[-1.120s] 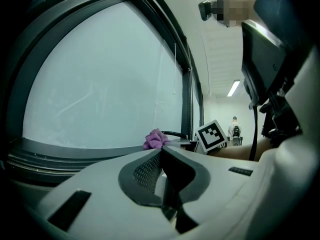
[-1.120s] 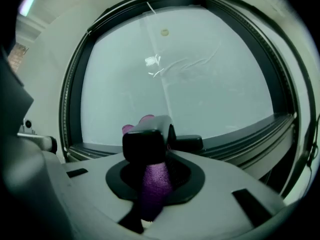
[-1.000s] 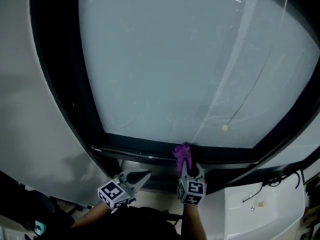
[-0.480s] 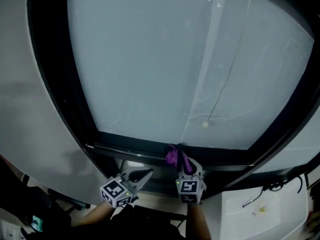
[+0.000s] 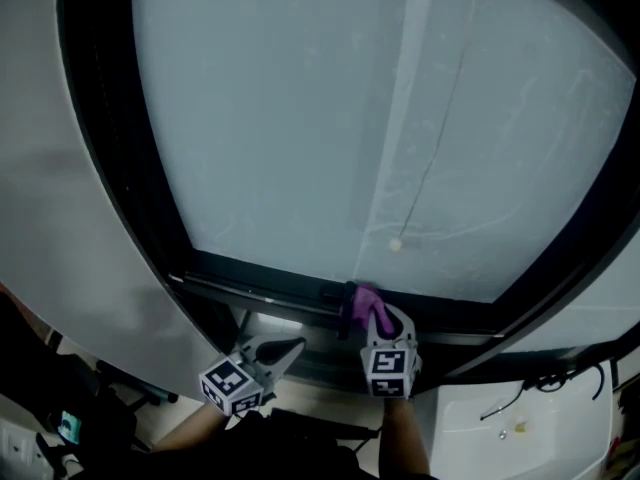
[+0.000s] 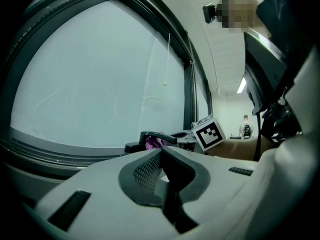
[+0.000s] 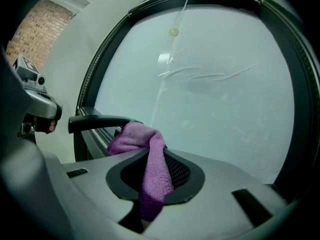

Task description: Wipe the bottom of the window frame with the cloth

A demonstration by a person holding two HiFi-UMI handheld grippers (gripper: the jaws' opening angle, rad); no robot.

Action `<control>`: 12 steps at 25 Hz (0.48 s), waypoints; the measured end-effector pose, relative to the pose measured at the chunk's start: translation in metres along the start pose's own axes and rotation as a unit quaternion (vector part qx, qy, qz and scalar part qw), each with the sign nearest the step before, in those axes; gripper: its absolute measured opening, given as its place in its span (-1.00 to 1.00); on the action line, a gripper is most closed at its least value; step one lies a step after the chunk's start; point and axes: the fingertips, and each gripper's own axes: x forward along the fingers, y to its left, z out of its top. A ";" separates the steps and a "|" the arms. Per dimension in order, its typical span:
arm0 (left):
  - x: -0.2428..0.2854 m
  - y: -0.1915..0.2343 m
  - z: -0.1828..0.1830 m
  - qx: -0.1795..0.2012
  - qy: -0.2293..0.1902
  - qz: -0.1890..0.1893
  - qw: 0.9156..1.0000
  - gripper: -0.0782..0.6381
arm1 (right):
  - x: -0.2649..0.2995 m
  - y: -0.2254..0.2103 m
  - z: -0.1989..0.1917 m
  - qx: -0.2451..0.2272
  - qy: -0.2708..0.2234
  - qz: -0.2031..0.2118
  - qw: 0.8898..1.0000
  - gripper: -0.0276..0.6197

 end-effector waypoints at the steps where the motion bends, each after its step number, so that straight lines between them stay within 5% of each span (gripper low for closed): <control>1: 0.001 0.002 0.001 -0.001 -0.001 -0.001 1.000 -0.77 | 0.003 -0.001 0.001 0.001 0.000 -0.002 1.000 -0.71; 12: 0.026 0.012 0.029 0.016 -0.027 -0.061 0.998 -0.78 | 0.015 -0.016 0.004 0.031 0.043 -0.051 0.997 -0.71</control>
